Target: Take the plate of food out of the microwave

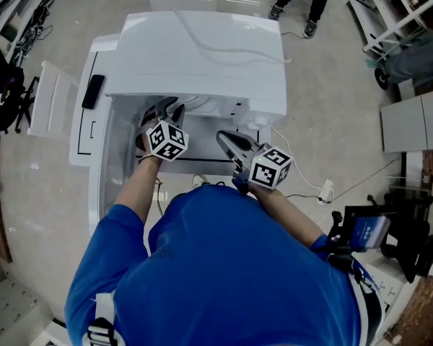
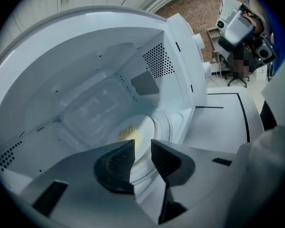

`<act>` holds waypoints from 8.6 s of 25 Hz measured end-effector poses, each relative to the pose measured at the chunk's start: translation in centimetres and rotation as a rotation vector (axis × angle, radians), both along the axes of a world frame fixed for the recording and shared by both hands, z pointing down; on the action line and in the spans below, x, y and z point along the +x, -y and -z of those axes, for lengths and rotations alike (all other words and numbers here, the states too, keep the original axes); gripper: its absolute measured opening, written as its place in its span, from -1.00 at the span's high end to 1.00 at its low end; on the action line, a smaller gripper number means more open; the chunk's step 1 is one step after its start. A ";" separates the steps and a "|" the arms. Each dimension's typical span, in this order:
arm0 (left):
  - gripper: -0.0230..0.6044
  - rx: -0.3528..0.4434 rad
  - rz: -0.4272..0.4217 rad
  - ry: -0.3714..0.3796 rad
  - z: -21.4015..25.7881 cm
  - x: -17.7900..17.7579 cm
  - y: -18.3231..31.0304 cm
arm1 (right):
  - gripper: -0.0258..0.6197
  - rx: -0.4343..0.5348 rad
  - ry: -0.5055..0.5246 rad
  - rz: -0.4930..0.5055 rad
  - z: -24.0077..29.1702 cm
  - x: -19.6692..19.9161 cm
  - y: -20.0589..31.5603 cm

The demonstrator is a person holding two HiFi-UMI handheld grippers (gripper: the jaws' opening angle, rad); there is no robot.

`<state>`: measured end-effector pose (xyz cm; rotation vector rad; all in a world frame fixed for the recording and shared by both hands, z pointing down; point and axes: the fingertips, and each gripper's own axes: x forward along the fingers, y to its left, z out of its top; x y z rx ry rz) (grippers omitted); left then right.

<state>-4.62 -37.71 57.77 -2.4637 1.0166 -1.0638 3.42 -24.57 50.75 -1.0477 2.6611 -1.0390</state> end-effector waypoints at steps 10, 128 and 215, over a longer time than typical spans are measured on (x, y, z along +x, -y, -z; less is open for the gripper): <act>0.61 0.073 -0.185 0.264 -1.5 1.2 0.3 | 0.92 0.002 -0.001 -0.024 0.0 0.9 0.2; 0.28 -0.870 0.851 -1.592 -3.4 -6.0 -1.7 | 0.92 -0.127 0.032 -0.004 -4.4 -1.1 0.1; 0.86 -0.661 0.854 -2.061 4.5 -5.4 -36.5 | 0.92 -0.105 0.078 0.111 -1.6 6.3 -20.9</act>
